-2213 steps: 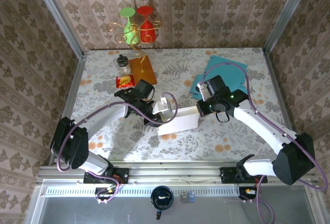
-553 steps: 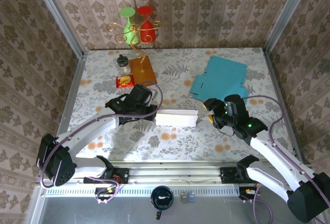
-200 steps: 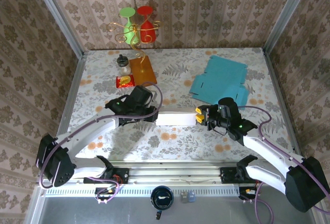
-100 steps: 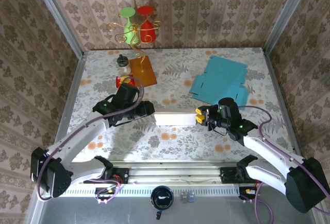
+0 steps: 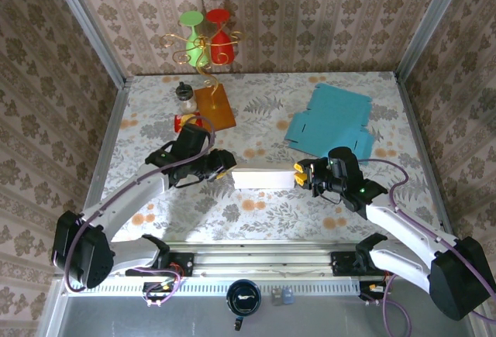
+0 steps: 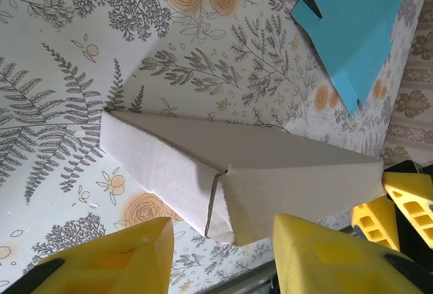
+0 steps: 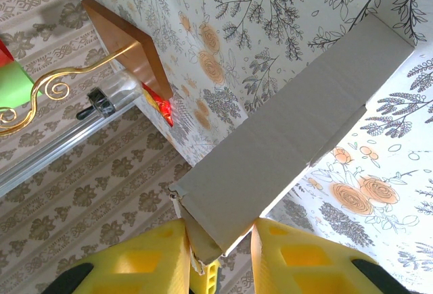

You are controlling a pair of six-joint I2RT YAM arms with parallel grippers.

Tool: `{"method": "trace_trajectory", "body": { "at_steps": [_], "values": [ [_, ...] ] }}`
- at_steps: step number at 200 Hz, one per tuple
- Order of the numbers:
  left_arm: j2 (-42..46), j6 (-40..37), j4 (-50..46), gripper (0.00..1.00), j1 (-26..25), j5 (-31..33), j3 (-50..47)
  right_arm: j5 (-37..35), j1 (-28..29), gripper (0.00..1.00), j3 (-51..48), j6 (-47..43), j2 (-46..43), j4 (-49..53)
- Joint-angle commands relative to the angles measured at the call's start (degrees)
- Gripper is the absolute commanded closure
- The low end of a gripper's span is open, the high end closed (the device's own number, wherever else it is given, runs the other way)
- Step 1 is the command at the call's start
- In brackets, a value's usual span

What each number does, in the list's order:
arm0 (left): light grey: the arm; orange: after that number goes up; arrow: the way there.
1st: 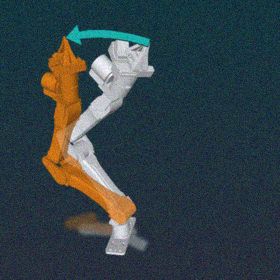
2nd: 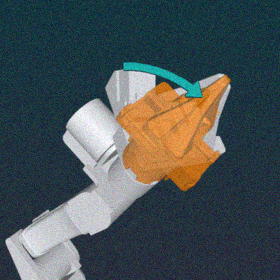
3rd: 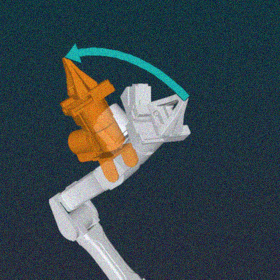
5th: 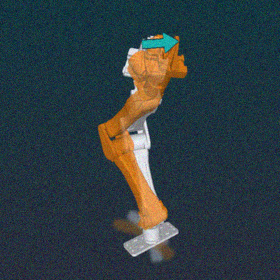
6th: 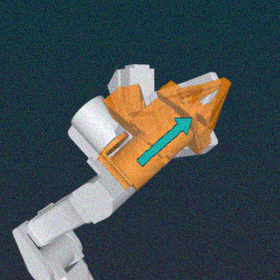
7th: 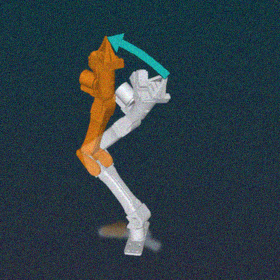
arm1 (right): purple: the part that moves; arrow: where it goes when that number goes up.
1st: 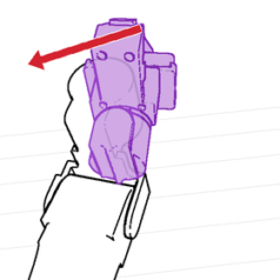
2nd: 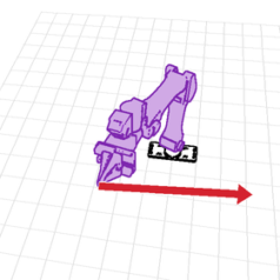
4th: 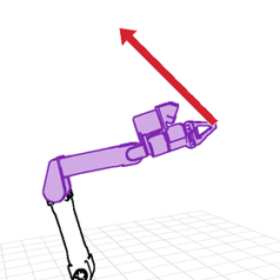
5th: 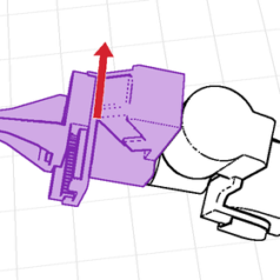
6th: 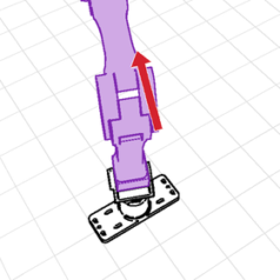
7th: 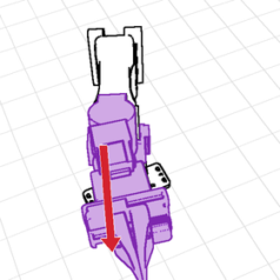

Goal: Fold the paper box

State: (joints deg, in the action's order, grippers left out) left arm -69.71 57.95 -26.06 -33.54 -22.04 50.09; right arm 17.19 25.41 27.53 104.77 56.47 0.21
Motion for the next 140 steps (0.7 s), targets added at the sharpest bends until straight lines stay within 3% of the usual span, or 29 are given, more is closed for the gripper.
{"method": "trace_trajectory", "body": {
  "at_steps": [1,140],
  "values": [
    [-0.38,0.96,1.48,0.58,0.32,-1.78,-1.35,-0.14,0.41,0.71,-0.72,-0.96,1.19,7.27],
    [1.84,0.50,2.98,0.65,0.92,-0.33,-7.04,-0.24,0.34,0.71,-0.74,-1.11,1.19,7.63]
  ]
}}
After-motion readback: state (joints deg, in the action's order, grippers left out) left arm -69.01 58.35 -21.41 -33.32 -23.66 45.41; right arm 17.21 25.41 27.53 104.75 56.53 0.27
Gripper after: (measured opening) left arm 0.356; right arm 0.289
